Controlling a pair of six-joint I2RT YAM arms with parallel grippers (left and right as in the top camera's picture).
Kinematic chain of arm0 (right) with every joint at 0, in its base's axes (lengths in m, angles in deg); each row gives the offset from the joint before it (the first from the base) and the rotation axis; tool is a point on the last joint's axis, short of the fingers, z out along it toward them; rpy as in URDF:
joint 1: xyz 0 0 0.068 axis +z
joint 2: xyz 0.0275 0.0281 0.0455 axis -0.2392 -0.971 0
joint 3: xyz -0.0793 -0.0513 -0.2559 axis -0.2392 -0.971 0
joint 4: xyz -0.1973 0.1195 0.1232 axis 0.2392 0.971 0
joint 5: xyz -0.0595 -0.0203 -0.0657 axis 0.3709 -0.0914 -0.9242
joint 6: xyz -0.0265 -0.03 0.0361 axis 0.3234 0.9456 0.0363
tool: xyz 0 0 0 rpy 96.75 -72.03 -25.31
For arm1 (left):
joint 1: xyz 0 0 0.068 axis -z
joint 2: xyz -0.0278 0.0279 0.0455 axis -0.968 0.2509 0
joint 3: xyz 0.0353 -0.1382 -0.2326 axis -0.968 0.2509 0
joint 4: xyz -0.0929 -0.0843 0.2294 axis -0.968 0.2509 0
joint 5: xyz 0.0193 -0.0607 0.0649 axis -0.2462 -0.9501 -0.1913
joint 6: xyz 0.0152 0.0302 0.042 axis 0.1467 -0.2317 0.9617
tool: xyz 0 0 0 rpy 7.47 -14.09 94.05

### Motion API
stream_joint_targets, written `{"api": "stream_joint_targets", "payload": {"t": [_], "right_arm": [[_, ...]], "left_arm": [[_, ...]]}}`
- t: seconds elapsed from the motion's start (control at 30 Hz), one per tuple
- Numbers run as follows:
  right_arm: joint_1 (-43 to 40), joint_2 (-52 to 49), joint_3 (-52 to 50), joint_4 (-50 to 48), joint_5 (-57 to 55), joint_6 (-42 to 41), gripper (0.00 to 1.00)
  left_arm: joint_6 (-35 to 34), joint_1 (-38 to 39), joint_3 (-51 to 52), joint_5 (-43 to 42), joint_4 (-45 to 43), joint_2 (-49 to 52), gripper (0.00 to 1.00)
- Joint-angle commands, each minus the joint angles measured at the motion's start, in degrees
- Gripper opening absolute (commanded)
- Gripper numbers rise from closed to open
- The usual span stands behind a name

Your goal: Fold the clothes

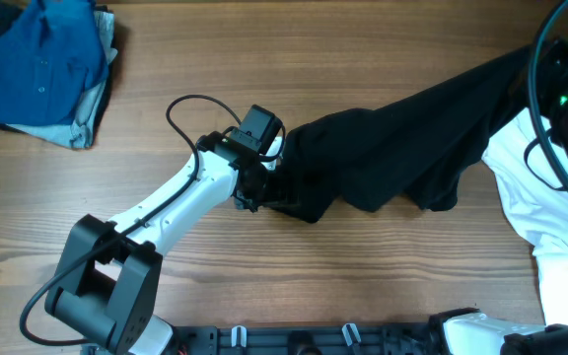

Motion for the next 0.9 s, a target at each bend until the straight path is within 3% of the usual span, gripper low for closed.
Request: {"api": "stream_joint_targets", "payload": {"t": [0.0, 0.07, 0.27, 0.37, 0.47, 0.6, 0.77, 0.87], "right_arm": [[-0.3, 0.1, 1.0, -0.3, 0.6, -0.3, 0.04], [-0.3, 0.1, 1.0, -0.3, 1.3, 0.0, 0.04], [-0.3, 0.1, 1.0, -0.3, 2.4, 0.3, 0.04], [-0.3, 0.0, 1.0, -0.3, 3.6, 1.0, 0.04], [-0.3, 0.0, 1.0, -0.3, 3.6, 1.1, 0.04], [-0.3, -0.1, 1.0, -0.3, 3.6, 1.1, 0.04], [-0.3, -0.1, 1.0, -0.3, 5.1, 1.1, 0.04], [-0.3, -0.1, 1.0, -0.2, 5.1, 1.2, 0.04]], "left_arm": [[-2.1, 0.1, 1.9, -0.4, -1.7, 1.2, 0.77], [-2.2, 0.1, 2.6, -1.4, -2.6, 2.4, 0.72], [-3.4, 0.1, 2.9, -3.6, -4.1, 6.9, 0.72], [-3.7, 0.1, 2.9, -4.3, -6.0, 8.3, 0.73], [-3.7, 0.1, 2.9, -5.7, -7.5, 8.4, 0.81], [-3.8, 0.1, 2.9, -6.4, -8.1, 8.4, 0.79], [-4.2, 0.1, 2.9, -6.3, -10.0, 8.4, 0.24], [-5.2, 0.0, 2.9, -6.3, -11.4, 8.4, 0.07]]}}
